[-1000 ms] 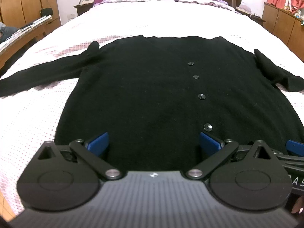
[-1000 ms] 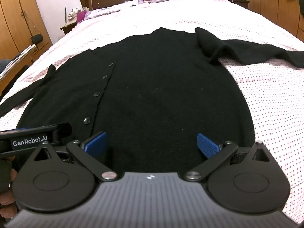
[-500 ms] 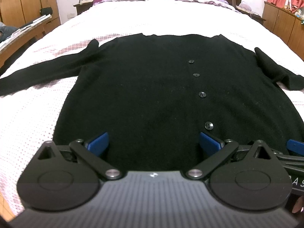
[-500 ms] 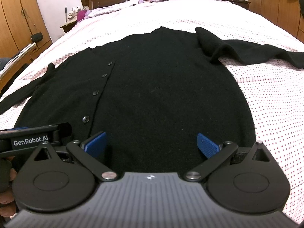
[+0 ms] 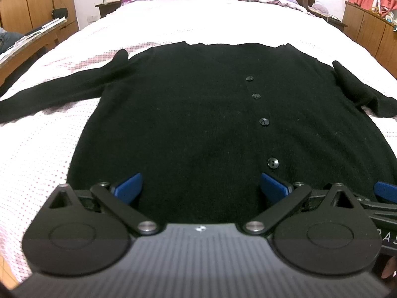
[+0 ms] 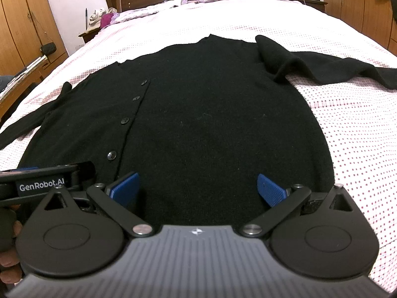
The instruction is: Fold small clothes
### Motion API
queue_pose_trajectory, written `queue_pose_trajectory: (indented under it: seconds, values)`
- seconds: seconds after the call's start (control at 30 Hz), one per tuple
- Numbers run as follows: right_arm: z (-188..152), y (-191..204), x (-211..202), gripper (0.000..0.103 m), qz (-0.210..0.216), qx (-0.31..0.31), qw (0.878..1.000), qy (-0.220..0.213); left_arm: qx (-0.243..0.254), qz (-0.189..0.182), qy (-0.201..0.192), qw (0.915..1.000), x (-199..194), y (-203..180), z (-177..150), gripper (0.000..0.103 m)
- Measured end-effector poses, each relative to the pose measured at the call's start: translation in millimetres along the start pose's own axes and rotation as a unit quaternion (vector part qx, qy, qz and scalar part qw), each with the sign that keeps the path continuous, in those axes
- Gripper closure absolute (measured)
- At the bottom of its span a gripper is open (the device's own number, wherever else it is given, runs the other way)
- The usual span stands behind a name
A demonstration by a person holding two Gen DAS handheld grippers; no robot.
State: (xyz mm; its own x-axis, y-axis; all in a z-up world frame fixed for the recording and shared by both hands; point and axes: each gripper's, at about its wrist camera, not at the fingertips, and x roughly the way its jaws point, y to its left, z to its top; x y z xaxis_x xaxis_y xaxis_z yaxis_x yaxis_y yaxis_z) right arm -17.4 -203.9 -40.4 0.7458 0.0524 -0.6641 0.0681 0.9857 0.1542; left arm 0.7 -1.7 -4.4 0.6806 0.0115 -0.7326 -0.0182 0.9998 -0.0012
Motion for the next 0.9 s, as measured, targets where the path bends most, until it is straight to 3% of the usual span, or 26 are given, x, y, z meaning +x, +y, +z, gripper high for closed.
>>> queue_pose_trajectory:
  seconds: [0.9]
  values:
    - [-1.1,0.3,-0.5,0.0,0.003,0.0,1.0,-0.001,0.002,0.0,0.002,1.0,2.2,-1.7,-1.2,0.0]
